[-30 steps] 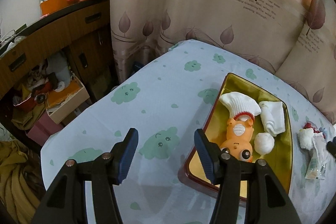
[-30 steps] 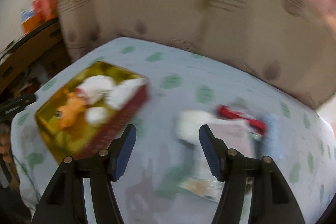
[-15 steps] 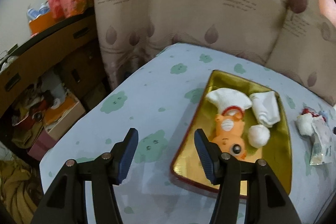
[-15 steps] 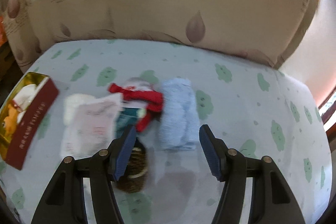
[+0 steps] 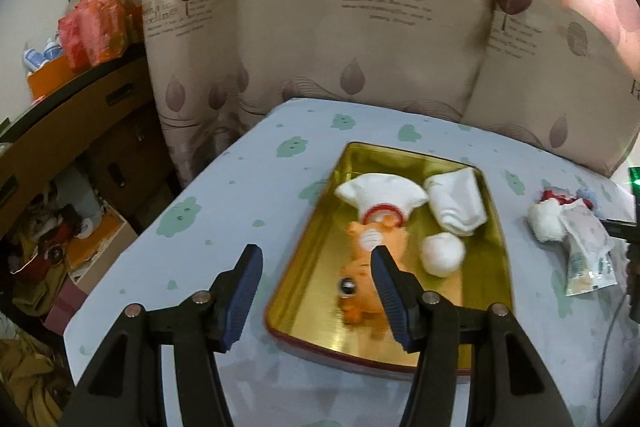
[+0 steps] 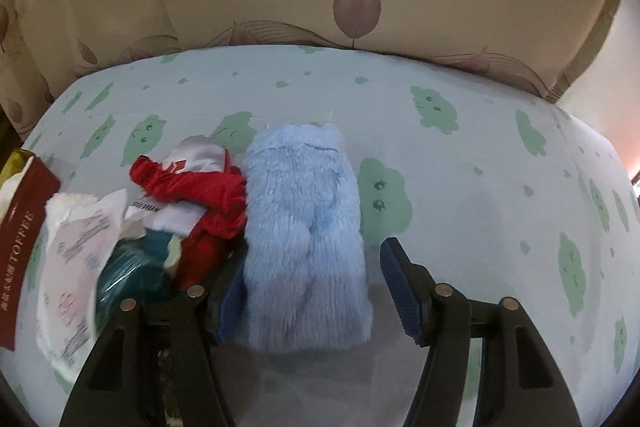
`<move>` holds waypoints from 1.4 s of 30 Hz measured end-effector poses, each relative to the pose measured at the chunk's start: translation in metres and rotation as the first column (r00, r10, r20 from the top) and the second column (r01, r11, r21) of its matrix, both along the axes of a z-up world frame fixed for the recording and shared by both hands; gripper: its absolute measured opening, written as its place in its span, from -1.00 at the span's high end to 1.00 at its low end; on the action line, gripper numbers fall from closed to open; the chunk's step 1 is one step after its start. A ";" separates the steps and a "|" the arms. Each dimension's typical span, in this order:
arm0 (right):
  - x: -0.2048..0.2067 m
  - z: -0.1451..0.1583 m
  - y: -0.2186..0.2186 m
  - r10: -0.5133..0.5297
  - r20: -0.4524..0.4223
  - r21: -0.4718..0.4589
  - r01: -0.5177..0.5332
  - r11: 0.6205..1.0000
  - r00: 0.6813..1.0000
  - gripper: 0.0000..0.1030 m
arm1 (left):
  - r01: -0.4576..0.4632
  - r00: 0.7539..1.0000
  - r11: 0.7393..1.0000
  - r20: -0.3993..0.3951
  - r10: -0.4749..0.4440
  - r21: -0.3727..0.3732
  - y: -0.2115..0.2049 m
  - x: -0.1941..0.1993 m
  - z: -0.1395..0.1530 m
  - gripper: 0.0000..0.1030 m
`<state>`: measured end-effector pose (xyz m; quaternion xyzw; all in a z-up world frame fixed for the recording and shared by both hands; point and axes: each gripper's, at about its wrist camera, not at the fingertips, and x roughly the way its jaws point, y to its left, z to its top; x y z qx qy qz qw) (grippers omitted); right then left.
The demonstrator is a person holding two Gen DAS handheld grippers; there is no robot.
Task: Organize soft objects
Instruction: 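Grasp the light blue fuzzy sock from the pile with the right tool, then grasp the white patterned pouch with the left tool while the right tool holds the blue sock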
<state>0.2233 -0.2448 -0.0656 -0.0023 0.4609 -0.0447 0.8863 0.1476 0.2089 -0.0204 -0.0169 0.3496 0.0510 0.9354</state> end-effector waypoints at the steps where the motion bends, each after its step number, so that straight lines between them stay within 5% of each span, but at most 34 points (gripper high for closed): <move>1: 0.002 -0.001 0.001 0.004 0.002 -0.007 -0.004 1.000 1.000 -0.09 | 0.008 1.000 1.000 -0.004 -0.008 0.000 -0.005 0.000 0.001 -0.12; 4: 0.003 -0.004 0.004 0.020 0.021 -0.005 -0.020 1.000 1.000 0.27 | 0.048 0.999 0.998 -0.015 -0.048 0.031 -0.023 -0.001 0.004 -0.12; 7: -0.003 -0.004 0.005 0.020 0.034 -0.010 -0.020 1.000 0.999 0.42 | 0.108 0.994 0.994 -0.032 -0.107 0.035 -0.046 -0.002 0.004 -0.12; 14: -0.038 -0.002 -0.001 -0.008 0.052 0.009 0.007 1.000 0.999 0.46 | 0.262 0.961 0.963 -0.075 -0.266 -0.057 -0.109 0.003 0.001 -0.12; 23: -0.090 -0.002 -0.009 -0.016 0.051 0.024 0.015 1.000 0.999 0.45 | 0.424 0.882 0.888 -0.142 -0.450 -0.179 -0.202 0.026 -0.009 -0.15; 25: -0.096 -0.002 -0.009 -0.016 0.057 0.027 0.014 1.000 0.998 0.45 | 0.423 0.868 0.875 -0.171 -0.466 -0.237 -0.220 0.037 -0.010 -0.35; 31: -0.094 -0.004 -0.007 -0.004 0.050 0.022 0.002 1.000 0.999 0.36 | 0.357 0.843 0.848 -0.257 -0.473 -0.391 -0.256 0.074 -0.012 -0.49; 42: -0.094 -0.004 -0.008 0.003 0.050 0.034 -0.005 0.999 0.999 0.31 | 0.246 0.816 0.859 -0.382 -0.434 -0.450 -0.288 0.118 -0.034 -0.50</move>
